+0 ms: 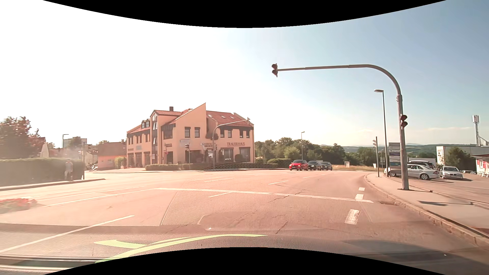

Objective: Follow the waypoints while adhering to traffic rules and regulations

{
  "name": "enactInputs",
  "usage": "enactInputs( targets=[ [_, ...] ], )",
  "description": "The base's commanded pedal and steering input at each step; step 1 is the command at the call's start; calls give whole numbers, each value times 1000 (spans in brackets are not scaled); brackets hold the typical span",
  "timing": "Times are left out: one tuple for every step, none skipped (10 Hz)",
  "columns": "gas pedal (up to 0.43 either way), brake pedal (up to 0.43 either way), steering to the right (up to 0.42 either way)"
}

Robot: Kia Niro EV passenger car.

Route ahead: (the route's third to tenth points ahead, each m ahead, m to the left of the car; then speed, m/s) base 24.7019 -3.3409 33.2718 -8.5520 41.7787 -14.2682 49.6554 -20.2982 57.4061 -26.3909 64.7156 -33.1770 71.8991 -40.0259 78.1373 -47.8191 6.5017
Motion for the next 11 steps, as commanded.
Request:
enactInputs(
  targets=[
    [130, 0, 181],
    [130, 0, 180],
    [130, 0, 178],
    [130, 0, 175],
    [138, 0, 174],
    [138, 0, 173],
    [150, 0, 171],
    [150, 0, 166],
    [150, 0, 161],
    [150, 0, 152],
    [150, 0, 141]
  ],
)
